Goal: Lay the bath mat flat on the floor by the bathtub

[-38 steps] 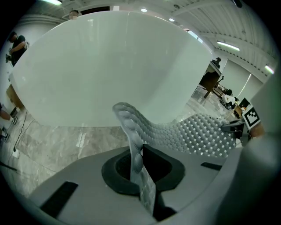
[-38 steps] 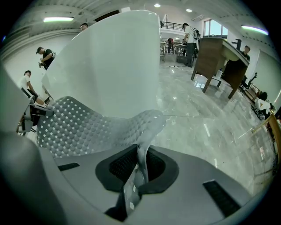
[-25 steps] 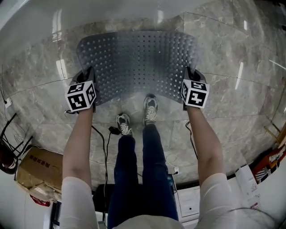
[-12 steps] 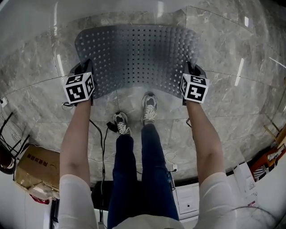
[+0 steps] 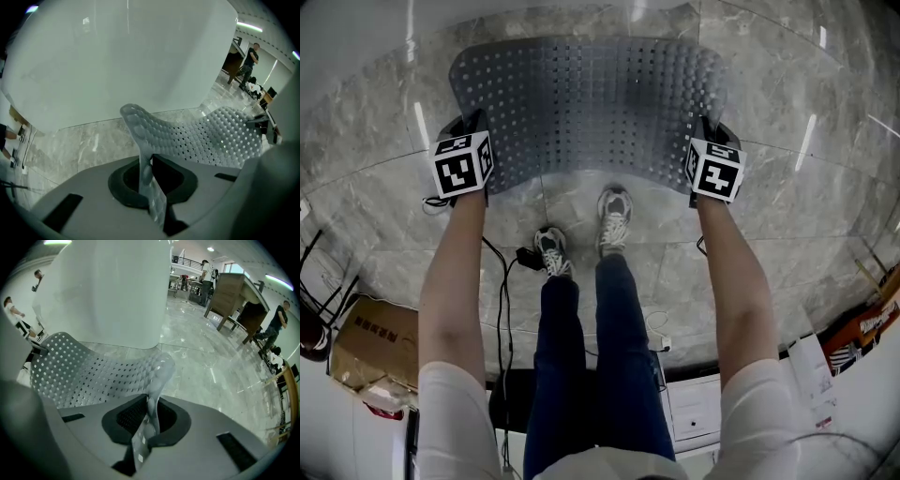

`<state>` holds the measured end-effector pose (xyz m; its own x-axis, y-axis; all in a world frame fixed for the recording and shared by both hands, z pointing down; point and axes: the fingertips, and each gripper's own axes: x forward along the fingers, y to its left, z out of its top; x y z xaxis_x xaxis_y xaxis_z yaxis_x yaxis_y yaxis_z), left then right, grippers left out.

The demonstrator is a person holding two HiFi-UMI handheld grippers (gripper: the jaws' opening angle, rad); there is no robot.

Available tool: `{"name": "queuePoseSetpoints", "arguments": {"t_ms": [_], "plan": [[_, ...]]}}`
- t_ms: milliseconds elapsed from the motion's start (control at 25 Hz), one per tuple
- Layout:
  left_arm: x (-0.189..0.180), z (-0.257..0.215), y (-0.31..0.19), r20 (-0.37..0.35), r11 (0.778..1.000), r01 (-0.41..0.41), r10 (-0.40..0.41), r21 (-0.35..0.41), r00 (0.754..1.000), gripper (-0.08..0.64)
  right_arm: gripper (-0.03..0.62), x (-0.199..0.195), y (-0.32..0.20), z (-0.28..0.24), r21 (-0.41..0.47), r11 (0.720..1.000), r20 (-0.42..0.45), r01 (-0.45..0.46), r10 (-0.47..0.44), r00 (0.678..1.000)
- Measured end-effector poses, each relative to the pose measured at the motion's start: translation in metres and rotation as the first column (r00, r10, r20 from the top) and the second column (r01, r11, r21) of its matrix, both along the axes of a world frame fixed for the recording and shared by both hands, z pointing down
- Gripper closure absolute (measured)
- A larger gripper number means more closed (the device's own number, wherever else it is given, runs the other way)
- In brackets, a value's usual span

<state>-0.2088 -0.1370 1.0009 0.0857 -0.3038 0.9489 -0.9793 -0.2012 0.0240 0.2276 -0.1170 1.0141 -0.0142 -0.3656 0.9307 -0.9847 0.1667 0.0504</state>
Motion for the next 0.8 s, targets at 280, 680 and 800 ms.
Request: {"name": "queuePoseSetpoints", "arguments": {"t_ms": [280,680,800], "plan": [[-0.002,0.02,0.005,0.036,0.999,-0.032,0.033,-0.035,0.999,0.517,0.549,0.008,0.003,0.024,-0.034,0.999,-0.043,0.003,-0.004,0.999],[-0.011,0.052,0.013,0.052,0.998,-0.011,0.014,-0.065,0.999,0.517,0.549,0.024,0.006,0.064,-0.072,0.997,-0.117,0.029,-0.037,0.992],[-0.018,0.059,0.012,0.084,0.997,-0.008,0.014,-0.074,0.996,0.517,0.549,0.028,0.008,0.078,-0.085,0.996,-0.121,0.023,-0.033,0.992]]}}
